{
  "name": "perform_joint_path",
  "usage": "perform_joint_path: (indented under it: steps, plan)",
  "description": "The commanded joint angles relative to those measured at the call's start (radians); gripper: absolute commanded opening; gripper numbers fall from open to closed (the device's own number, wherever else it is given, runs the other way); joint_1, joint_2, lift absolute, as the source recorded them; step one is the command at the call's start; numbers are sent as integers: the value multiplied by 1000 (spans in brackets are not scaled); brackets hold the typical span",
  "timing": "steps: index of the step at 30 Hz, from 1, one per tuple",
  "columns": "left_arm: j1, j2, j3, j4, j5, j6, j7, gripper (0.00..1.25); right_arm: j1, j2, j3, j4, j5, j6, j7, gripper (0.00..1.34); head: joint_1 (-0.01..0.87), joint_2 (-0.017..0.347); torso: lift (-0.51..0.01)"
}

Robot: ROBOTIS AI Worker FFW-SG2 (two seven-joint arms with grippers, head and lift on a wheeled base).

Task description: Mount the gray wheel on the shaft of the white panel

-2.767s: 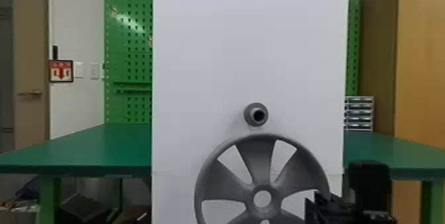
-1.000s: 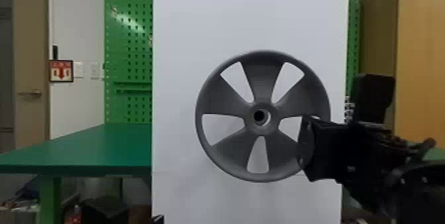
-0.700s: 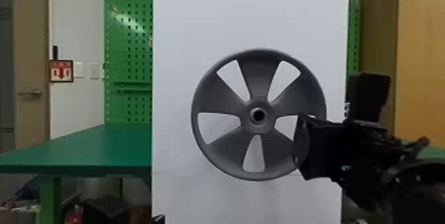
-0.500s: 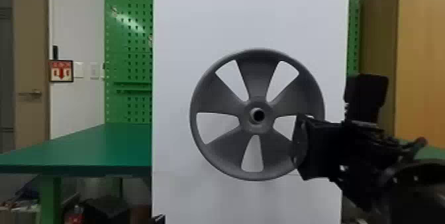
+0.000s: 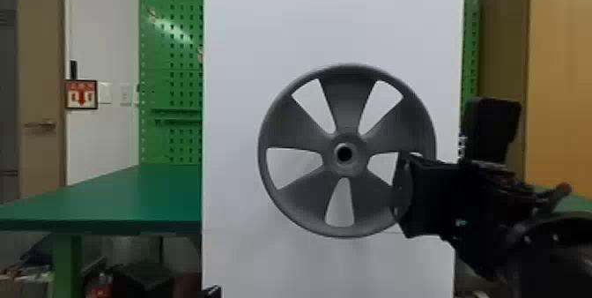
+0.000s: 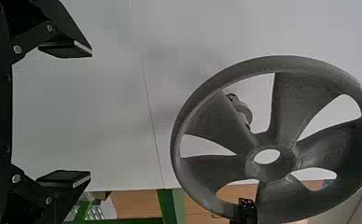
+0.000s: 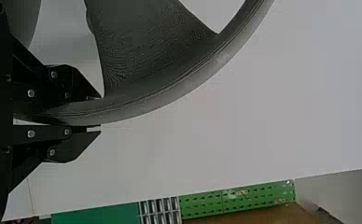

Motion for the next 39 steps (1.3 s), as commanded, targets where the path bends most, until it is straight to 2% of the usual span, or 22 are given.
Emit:
perform_joint_path:
  steps: [1,28,39]
  plan:
    - [-1,2,-2,0,1,2,0,913,-4,1,4,14,2,-13,0,112,38,-8,-496]
    - [-9,8,-4,0,6,5,0,913,-73,-16,-22,181,-33,-88,12,112,38,-8,-496]
    - [-12,11,-5,2,4,5,0,913,-94,-21,-31,251,-15,-133,61,112,38,-8,-496]
